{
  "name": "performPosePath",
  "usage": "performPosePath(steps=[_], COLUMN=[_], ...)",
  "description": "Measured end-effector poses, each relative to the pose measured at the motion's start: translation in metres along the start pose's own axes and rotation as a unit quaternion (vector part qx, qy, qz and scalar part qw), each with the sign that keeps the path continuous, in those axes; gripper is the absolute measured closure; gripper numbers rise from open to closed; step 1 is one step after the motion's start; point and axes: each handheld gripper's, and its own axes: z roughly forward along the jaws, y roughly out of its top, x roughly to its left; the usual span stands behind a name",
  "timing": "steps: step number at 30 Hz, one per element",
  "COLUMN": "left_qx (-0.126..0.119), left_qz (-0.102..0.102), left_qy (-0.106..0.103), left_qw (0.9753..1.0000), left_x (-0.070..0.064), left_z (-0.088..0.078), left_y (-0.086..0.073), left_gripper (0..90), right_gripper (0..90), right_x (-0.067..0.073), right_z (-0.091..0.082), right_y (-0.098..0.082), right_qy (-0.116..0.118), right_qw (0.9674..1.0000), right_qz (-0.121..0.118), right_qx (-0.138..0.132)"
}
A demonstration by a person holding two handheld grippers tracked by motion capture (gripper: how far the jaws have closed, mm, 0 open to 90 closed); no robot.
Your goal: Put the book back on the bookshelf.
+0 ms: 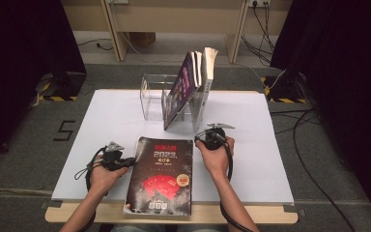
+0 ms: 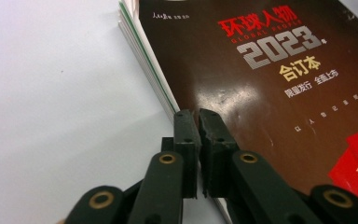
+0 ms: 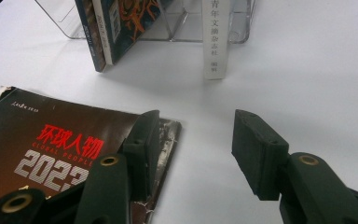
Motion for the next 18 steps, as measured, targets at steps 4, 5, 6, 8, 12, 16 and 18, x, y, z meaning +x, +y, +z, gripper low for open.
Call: performPosePath(steps=[4,5,6,8,12,16,18], left_qx=[-0.02,-0.023,-0.024,-0.031,-0.039,-0.048,-0.05], left_qz=[-0.022,-0.026,-0.03,-0.039,-0.06,-0.075,-0.08], left_qy=[-0.011,-0.01,-0.009,-0.005,-0.003,-0.008,-0.01], left_qw=[0.9995,0.9994,0.9992,0.9988,0.9974,0.996,0.9955], left_x=[-0.001,-0.001,-0.002,0.0,0.002,0.004,0.004], left_z=[-0.007,-0.009,-0.012,-0.019,-0.027,-0.03,-0.03], left_y=[-0.004,-0.005,-0.006,-0.006,-0.008,-0.008,-0.009], left_gripper=[73.5,69.1,65.9,58.7,49.6,42.9,41.9], right_gripper=[52.3,52.3,52.3,52.3,52.3,52.3,52.3], right_x=[-0.002,-0.002,-0.003,-0.004,-0.006,-0.01,-0.011], right_z=[-0.001,-0.001,-0.001,-0.002,-0.001,0.0,-0.001], right_y=[0.0,0.0,0.0,0.001,0.001,0.0,-0.001], right_qy=[0.001,0.0,0.001,0.002,0.002,0.003,0.003], right_qw=[1.0,1.0,1.0,1.0,0.9999,0.9999,0.9998], right_qz=[0.002,0.004,0.004,0.005,0.009,0.012,0.017], right_qx=[0.003,0.003,0.004,0.005,0.006,0.006,0.005])
